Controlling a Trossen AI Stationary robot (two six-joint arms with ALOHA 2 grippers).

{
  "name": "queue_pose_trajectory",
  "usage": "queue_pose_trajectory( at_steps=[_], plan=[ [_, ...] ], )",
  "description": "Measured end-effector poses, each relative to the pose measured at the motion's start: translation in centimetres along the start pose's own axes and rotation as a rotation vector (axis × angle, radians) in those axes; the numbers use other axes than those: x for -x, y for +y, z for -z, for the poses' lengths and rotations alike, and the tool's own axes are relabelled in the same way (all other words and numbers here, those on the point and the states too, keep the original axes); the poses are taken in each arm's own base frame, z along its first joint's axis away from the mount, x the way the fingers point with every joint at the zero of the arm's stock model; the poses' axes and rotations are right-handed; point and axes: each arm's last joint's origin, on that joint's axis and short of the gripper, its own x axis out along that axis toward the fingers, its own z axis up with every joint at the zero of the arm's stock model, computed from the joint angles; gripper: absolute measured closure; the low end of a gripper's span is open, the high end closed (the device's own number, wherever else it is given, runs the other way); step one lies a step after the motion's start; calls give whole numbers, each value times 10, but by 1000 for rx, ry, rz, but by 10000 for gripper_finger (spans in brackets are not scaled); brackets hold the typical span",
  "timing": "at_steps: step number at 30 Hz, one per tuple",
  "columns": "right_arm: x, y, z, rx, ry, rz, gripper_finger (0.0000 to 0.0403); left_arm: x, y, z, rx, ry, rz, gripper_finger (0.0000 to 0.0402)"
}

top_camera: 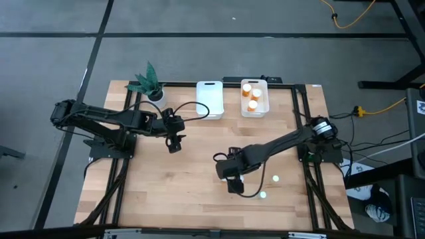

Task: Pick and place medicine bottles into bin by pill shape (circle, oval)
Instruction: Put the big orange bottle into the right white bin

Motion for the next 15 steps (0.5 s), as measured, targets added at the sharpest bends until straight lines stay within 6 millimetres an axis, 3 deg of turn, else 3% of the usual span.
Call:
queue_pose_trajectory(
  at_steps=[15],
  plan=[
    [-11, 2, 3, 8, 30, -21, 83, 0, 0, 0, 0, -1, 0, 199]
  ],
)
